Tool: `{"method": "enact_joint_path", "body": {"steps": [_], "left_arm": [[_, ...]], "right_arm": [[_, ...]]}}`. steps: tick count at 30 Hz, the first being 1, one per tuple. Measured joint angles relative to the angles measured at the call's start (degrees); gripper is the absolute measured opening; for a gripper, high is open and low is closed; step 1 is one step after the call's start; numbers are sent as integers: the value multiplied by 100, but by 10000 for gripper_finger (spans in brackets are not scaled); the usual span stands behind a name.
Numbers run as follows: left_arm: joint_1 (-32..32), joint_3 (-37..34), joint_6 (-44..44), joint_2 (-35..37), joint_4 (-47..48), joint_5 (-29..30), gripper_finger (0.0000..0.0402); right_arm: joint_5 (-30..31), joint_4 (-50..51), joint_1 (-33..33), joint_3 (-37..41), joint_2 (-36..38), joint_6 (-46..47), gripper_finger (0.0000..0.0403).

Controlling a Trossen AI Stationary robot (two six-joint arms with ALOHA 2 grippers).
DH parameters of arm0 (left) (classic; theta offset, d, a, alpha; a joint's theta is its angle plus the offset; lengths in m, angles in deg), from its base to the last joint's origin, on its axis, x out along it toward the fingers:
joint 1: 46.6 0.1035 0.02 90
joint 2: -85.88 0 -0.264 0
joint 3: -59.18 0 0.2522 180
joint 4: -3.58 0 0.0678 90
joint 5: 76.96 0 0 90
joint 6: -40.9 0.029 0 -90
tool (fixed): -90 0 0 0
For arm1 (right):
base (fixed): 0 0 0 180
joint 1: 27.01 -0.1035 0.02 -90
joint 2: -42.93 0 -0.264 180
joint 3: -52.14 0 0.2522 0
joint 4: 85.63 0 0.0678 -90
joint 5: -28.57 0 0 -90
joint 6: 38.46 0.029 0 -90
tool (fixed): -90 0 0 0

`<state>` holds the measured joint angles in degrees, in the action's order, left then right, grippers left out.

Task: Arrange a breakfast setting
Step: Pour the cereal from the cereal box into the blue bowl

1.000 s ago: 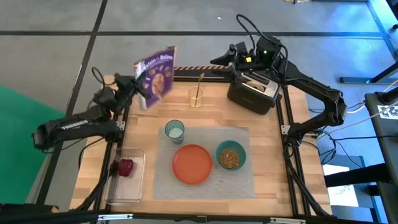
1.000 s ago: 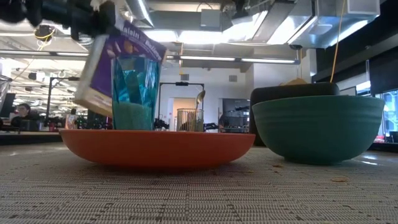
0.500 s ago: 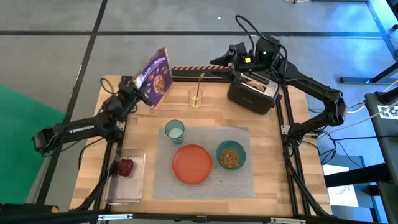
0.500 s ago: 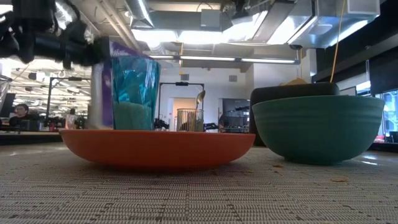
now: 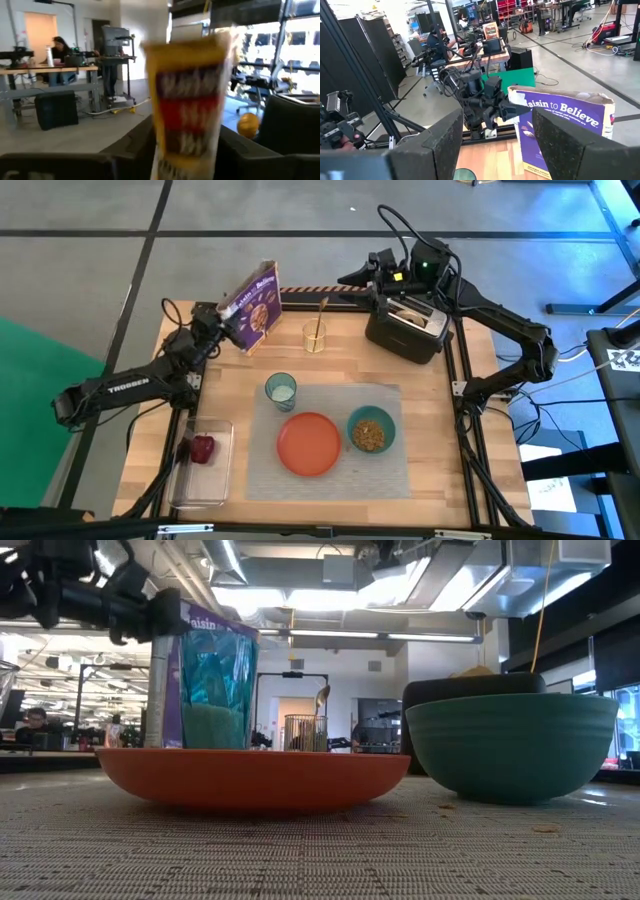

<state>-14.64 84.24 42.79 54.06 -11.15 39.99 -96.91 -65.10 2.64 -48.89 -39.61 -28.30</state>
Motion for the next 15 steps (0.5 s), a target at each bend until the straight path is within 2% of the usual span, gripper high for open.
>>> {"method": "enact_joint_path", "body": {"steps": [3,9,15], "left_arm": [[1,370,20,0,560,-125,163],[0,1015,295,0,1242,-154,200],[0,1638,326,-6,1632,-96,231]], "right_arm": [[71,14,0,0,-2,4,227],[992,470,26,0,-4,188,227],[1250,1280,325,0,-4,461,227]]}}
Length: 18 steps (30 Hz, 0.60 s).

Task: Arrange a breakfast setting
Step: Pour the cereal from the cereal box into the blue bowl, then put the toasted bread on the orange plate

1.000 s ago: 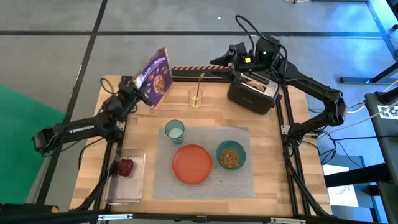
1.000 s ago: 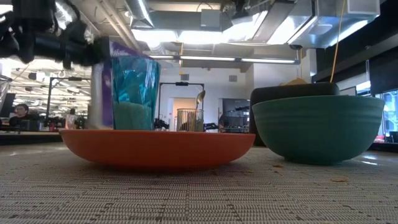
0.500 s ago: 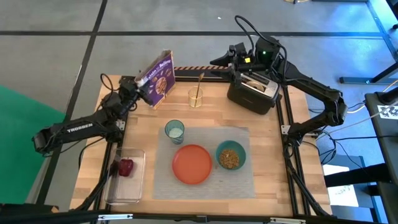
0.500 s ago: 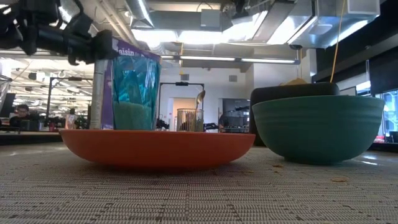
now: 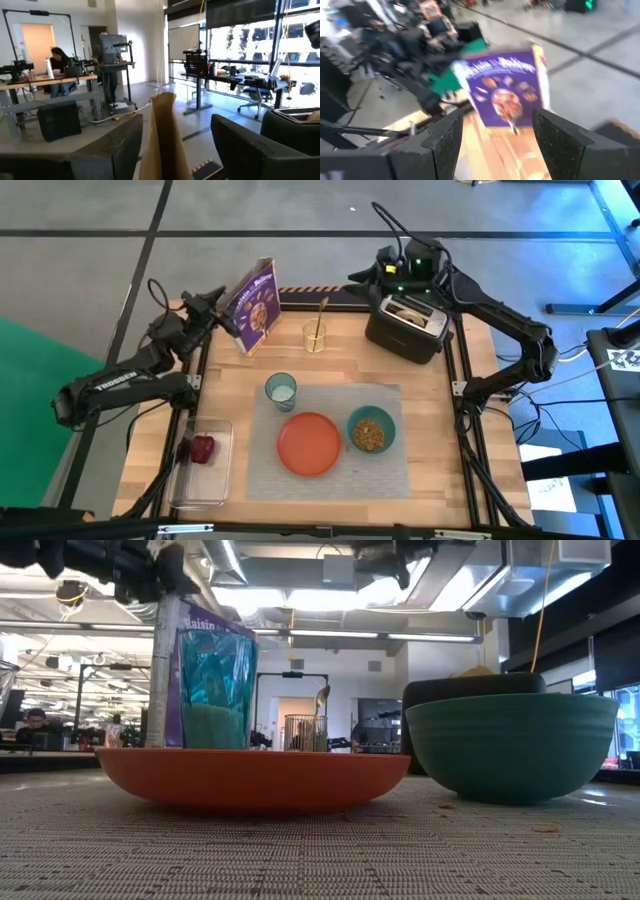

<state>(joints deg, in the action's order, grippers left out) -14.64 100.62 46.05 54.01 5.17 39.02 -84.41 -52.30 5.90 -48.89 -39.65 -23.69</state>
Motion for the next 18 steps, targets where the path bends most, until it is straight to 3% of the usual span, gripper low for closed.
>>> {"method": "enact_joint_path", "body": {"steps": [8,18], "left_arm": [[-68,1029,-59,-43,833,-386,267],[-672,2596,-512,-1049,2042,-826,270]], "right_arm": [[271,1306,577,0,-2,-119,227],[1539,3447,1276,2,-2,-1335,227]]}}
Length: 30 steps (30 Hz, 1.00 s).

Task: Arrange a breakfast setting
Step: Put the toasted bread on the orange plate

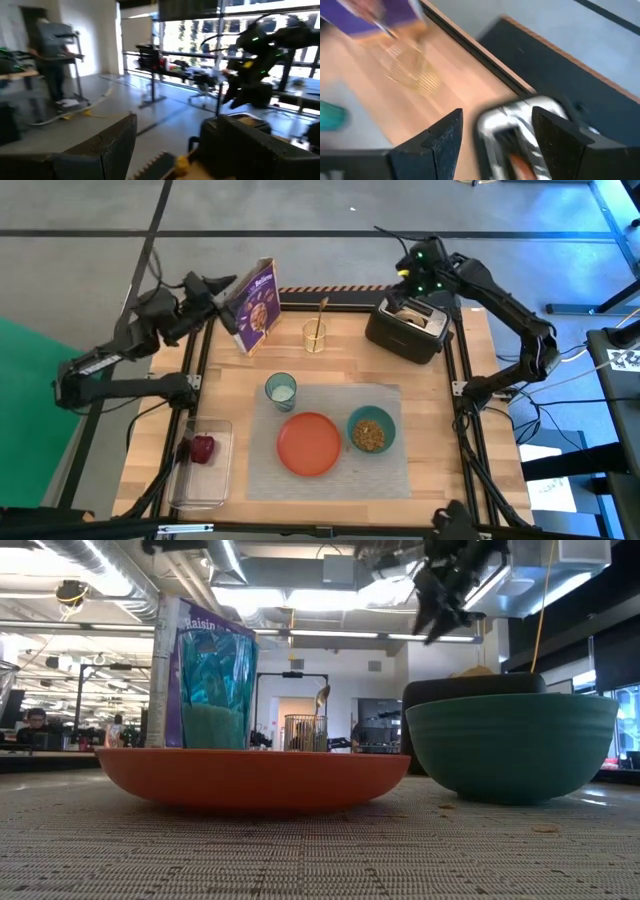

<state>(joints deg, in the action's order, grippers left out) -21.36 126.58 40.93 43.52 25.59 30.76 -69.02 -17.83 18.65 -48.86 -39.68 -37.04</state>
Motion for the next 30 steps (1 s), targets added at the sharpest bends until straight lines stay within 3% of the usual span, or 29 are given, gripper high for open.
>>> {"method": "enact_joint_path", "body": {"steps": [3,9,16,25,30], "left_arm": [[-221,331,-126,-443,18,-104,270],[-579,1020,-98,-1281,383,-269,270],[-615,1432,-237,-1899,693,-505,270],[-620,1500,-597,-2354,676,-836,270],[-617,1500,-883,-2417,670,-830,270]], "right_arm": [[335,594,144,0,0,-306,227],[354,1676,365,2,-2,-589,227],[352,1868,359,40,-2,-720,227],[467,1720,348,808,-5,-745,225],[581,1577,344,915,20,-715,180]]}}
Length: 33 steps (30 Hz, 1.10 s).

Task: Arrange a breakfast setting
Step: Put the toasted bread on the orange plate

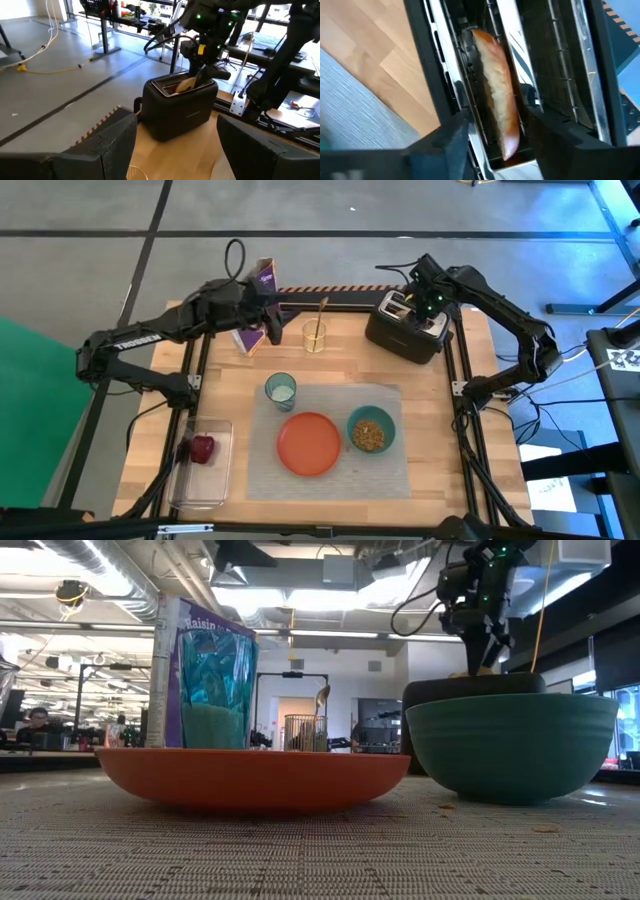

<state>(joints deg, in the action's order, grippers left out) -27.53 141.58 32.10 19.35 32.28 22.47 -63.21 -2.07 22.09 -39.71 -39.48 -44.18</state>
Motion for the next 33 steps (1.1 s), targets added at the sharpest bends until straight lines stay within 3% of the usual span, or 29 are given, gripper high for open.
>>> {"method": "enact_joint_path", "body": {"steps": [8,10,18,24,30,33], "left_arm": [[2,2,-7,7,-3,-4,270],[2,4,-7,-37,-18,-7,270],[0,11,15,-366,-401,-467,270],[1,9,134,-813,-1110,-746,270],[0,4,142,-1269,-2049,-920,270],[2,4,140,-1448,-2368,-1152,270]], "right_arm": [[32,-232,9,31,112,75,30],[52,-312,9,31,214,75,11],[-172,-737,4,29,798,495,28],[-1423,-1542,4,22,1328,980,6],[-2679,-2433,-7,16,1596,1709,12],[-2982,-2763,-307,16,1596,1871,14]]}}
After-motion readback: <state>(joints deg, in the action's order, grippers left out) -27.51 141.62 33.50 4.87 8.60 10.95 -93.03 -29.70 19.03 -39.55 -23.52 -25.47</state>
